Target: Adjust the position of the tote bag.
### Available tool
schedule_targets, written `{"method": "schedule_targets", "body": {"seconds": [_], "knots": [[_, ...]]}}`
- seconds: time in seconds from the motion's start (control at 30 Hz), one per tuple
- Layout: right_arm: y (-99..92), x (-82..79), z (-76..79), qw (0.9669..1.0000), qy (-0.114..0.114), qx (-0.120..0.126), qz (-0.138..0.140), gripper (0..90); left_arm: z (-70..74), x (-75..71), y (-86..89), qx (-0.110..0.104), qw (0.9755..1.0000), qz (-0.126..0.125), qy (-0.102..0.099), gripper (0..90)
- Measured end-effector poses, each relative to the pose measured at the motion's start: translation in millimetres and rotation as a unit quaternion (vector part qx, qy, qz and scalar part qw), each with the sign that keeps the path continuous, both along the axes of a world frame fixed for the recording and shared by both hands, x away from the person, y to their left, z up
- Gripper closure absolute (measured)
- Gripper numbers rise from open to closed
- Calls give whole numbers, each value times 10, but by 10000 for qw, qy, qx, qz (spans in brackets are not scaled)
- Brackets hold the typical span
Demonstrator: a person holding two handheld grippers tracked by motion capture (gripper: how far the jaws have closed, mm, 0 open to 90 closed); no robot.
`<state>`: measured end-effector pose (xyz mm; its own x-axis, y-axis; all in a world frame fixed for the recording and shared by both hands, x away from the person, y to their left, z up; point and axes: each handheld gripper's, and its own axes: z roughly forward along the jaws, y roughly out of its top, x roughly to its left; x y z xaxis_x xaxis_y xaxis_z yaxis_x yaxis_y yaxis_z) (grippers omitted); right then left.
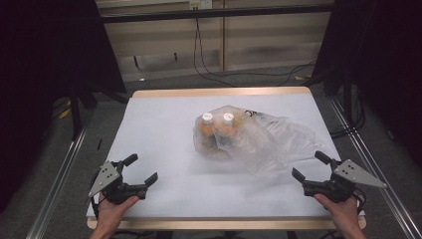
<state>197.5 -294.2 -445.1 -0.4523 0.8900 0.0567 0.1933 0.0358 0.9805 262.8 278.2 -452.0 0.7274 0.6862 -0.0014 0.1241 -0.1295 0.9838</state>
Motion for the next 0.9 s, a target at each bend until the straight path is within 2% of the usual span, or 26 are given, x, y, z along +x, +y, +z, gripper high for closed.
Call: {"method": "schedule_targets", "body": {"seconds": [0.03,0.07,0.17,0.2,0.3,0.37,0.47,0.5,0.53,0.57,0.6,0.7,0.73,0.83,0.9], "knots": [[-1,4,-4,10000,4,-23,-12,57,-3,-4,-18,-49,10000,11,54,43],[-1,10,-8,10000,14,-22,-41,60,-2,2,-20,39,10000,-44,55,48],[-3,9,-8,10000,52,-29,-80,63,2,0,-43,109,9999,-107,44,48],[-7,13,-12,9999,67,-83,-73,70,2,1,-68,72,9998,-156,50,54],[-1,12,-16,9999,127,-85,-73,74,4,2,-75,114,9998,-125,77,58],[-5,17,-19,9998,140,-113,-26,109,6,15,-85,223,9997,-117,48,60],[-21,25,-29,9997,156,-158,60,128,8,21,-101,187,9997,-142,96,62],[-21,25,-29,9997,156,-158,60,128,12,28,-105,288,9994,-187,66,62],[-25,33,-37,9996,184,-188,88,138,2,26,-152,162,9995,-229,122,63],[-29,36,-38,9996,192,-190,117,146,2,26,-152,162,9995,-229,122,63],[-29,38,-38,9996,184,-202,100,147,4,30,-171,296,9992,-255,129,63],[-35,42,-39,9995,204,-178,135,183,-11,28,-210,249,9991,-293,189,70],[-35,46,-36,9995,219,-173,157,214,-20,30,-245,404,9982,-371,240,79],[-29,51,-39,9994,227,-183,170,216,-15,13,-288,370,9980,-446,261,95],[-18,56,-39,9993,263,-194,176,241,-6,5,-314,502,9970,-530,246,102]]}}
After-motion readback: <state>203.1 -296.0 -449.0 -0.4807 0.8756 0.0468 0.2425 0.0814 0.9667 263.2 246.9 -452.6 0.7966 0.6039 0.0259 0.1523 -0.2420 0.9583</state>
